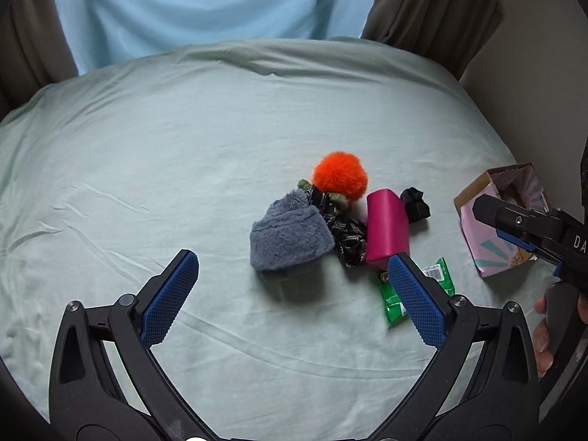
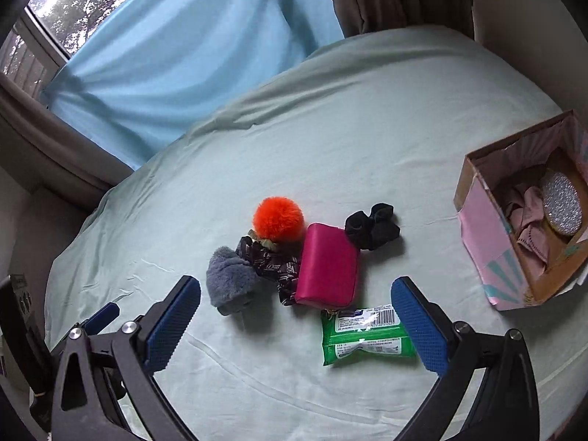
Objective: Organize soft objects
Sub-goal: 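Grasp the pink pouch with the right tool while the left tool grasps the grey hat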
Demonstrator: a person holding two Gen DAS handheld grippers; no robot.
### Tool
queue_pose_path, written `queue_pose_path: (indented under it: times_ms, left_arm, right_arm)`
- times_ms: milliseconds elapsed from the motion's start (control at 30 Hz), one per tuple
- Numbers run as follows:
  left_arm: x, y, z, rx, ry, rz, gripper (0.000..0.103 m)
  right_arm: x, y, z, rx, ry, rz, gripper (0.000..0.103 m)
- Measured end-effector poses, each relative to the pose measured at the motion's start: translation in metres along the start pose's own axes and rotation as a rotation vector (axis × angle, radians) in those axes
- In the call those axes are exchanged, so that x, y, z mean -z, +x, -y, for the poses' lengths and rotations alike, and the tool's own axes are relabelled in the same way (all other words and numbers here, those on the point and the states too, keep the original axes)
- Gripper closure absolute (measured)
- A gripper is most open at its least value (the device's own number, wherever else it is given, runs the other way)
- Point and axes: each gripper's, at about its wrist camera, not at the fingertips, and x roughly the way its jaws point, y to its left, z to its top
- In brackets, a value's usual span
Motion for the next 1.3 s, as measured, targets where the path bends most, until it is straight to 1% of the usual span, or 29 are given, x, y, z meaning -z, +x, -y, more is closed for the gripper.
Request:
queue_pose_path:
  times_ms: [133, 267, 367, 467, 533, 600, 633, 700, 733, 867, 900, 1000, 1167, 1300]
  left_arm:
    - [0.001, 0.051, 0.000, 0.017, 0.019, -0.039, 0.001]
    - [-0.002, 0.089, -0.001, 0.030, 0.024, -0.059, 0.001]
    - [-0.006, 0.111, -0.004, 0.038, 0.012, -0.075, 0.001]
    - [-0.009, 0.129, -0.005, 0.043, 0.016, -0.093, 0.001]
    - [-0.009, 0.137, -0.004, 0.043, 0.028, -0.104, 0.003]
    - [-0.008, 0.142, -0.003, 0.040, 0.042, -0.123, 0.007]
    - [-0.007, 0.144, -0.003, 0.033, 0.046, -0.132, 0.009]
    - [-0.005, 0.147, -0.005, 0.027, 0.047, -0.149, 0.018]
    - [-0.005, 0.148, -0.005, 0.024, 0.045, -0.153, 0.020]
    - [-0.003, 0.147, -0.006, 0.023, 0.040, -0.155, 0.032]
    - [-0.003, 0.146, -0.006, 0.022, 0.045, -0.153, 0.037]
    - [-0.003, 0.143, -0.003, 0.018, 0.062, -0.149, 0.045]
    - [-0.004, 0.136, 0.001, 0.011, 0.075, -0.137, 0.052]
    - [-0.007, 0.120, 0.004, 0.003, 0.072, -0.111, 0.053]
  right_arm:
    - [-0.002, 0.050, 0.020, 0.005, 0.067, -0.031, 0.000]
    - [-0.002, 0.092, 0.036, -0.019, 0.145, -0.067, 0.000]
    - [-0.001, 0.119, 0.046, -0.048, 0.210, -0.095, 0.000]
    - [-0.003, 0.135, 0.050, -0.051, 0.232, -0.109, 0.001]
    - [-0.005, 0.142, 0.051, -0.055, 0.242, -0.117, 0.006]
    - [-0.005, 0.145, 0.051, -0.059, 0.254, -0.126, 0.013]
    - [-0.004, 0.146, 0.052, -0.056, 0.259, -0.130, 0.014]
    - [-0.003, 0.147, 0.052, -0.047, 0.267, -0.133, 0.018]
    - [-0.002, 0.148, 0.054, -0.043, 0.271, -0.131, 0.019]
    - [0.000, 0.145, 0.055, -0.021, 0.264, -0.130, 0.034]
    - [0.001, 0.143, 0.056, -0.017, 0.261, -0.130, 0.039]
    - [0.003, 0.139, 0.057, -0.008, 0.249, -0.128, 0.048]
    - [0.006, 0.133, 0.051, 0.016, 0.212, -0.106, 0.057]
    - [0.004, 0.117, 0.046, 0.005, 0.176, -0.074, 0.060]
